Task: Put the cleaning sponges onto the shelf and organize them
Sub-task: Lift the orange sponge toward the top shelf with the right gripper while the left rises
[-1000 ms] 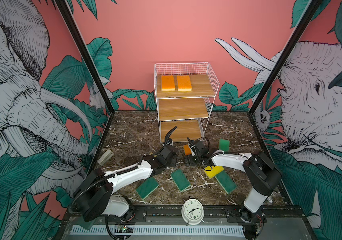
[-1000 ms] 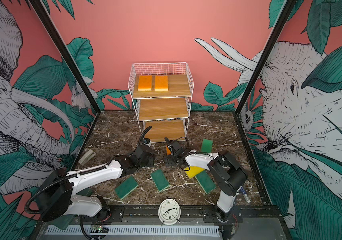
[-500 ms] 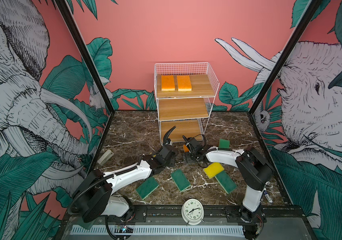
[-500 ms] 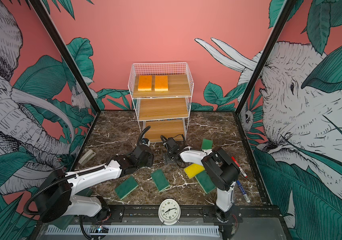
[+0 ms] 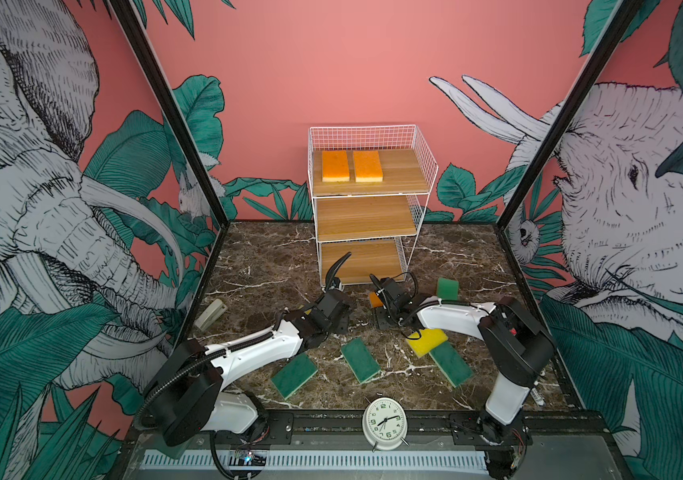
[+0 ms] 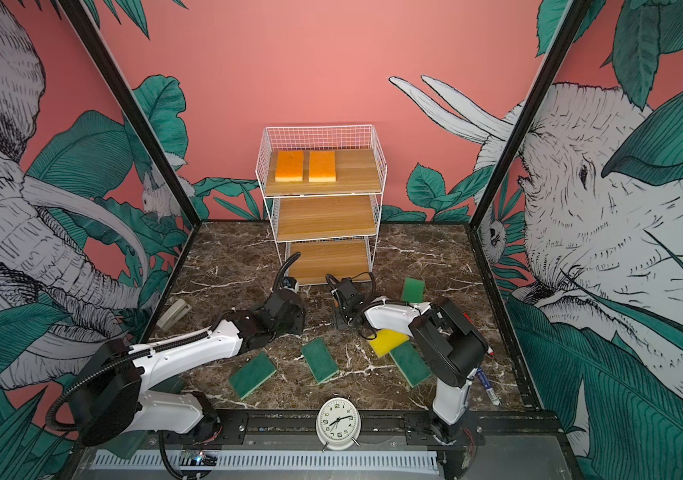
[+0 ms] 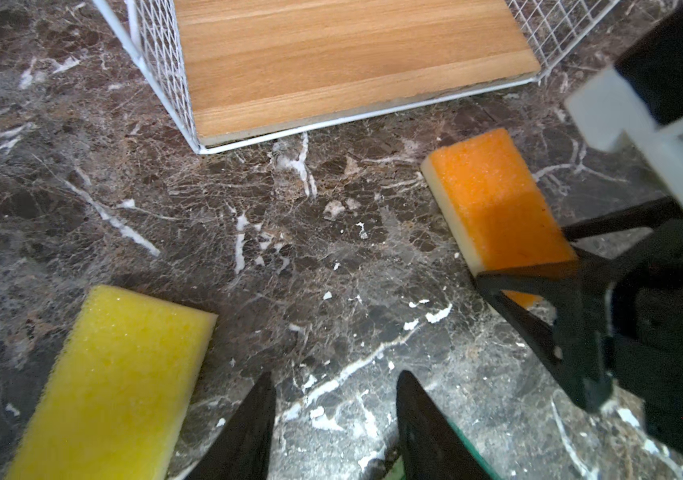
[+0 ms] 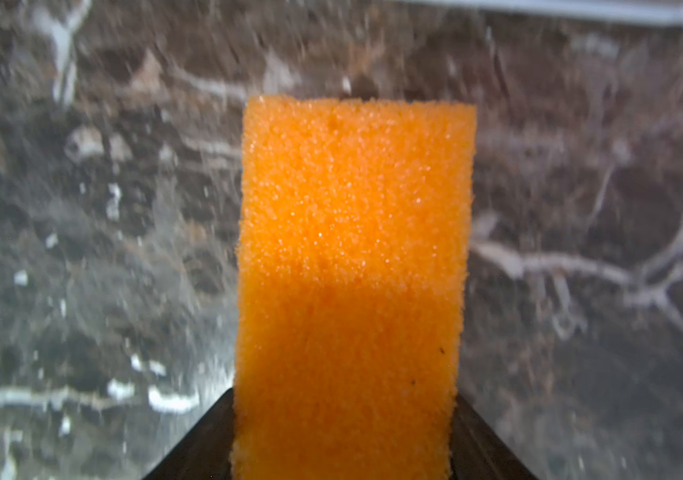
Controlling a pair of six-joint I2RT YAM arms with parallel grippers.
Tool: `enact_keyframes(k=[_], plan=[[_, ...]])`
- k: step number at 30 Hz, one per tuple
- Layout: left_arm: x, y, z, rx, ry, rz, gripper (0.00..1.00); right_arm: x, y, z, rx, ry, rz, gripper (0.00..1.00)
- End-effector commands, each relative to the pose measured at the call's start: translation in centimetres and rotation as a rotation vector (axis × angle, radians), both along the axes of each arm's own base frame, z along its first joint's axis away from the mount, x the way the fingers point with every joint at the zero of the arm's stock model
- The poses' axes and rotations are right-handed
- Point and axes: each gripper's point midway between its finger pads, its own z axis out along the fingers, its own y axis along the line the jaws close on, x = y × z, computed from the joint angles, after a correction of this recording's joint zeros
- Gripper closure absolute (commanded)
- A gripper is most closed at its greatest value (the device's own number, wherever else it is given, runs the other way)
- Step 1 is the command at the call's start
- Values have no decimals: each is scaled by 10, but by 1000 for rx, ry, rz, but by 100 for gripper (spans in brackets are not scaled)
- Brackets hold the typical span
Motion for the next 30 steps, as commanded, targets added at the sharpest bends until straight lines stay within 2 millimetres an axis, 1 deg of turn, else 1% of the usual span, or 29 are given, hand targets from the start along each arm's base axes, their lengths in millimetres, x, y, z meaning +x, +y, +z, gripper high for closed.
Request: enact_keyframes(k=[1,4,5,8,13,17,20,23,24,25,27,30], plan=[[2,11,27,3,-57,23,51,-19,-17,13,-25,38,-10,32],[0,18,35,3,-78,31,51,-22,-22,35,-12,7,-16,33],[-1,20,38,3,-83,32,51,-22,-24,47,1,-12,-16,33],[-3,26,48,0,-108,32,51,-29,-29,72,18,-43,-15,33],[-5,35,67,12,-158,26,51,-43,-38,121,25,-112,-4,33],[-6,42,87,12,-208,24,51,-51,-45,162,53,-192,-27,33],[-5,47,106,11,-252,20,50,-56,-47,200,89,-266,-39,32],[-2,47,127,-1,-287,-7,50,-55,-46,242,76,-341,-16,31],[-1,47,135,-7,-290,-16,50,-53,-45,262,84,-376,-11,31],[-1,47,141,-12,-292,-27,50,-51,-43,276,97,-403,-6,31],[0,46,154,-13,-307,-47,50,-47,-38,301,134,-451,-3,32],[1,45,171,-17,-336,-65,50,-39,-29,334,164,-511,15,32]])
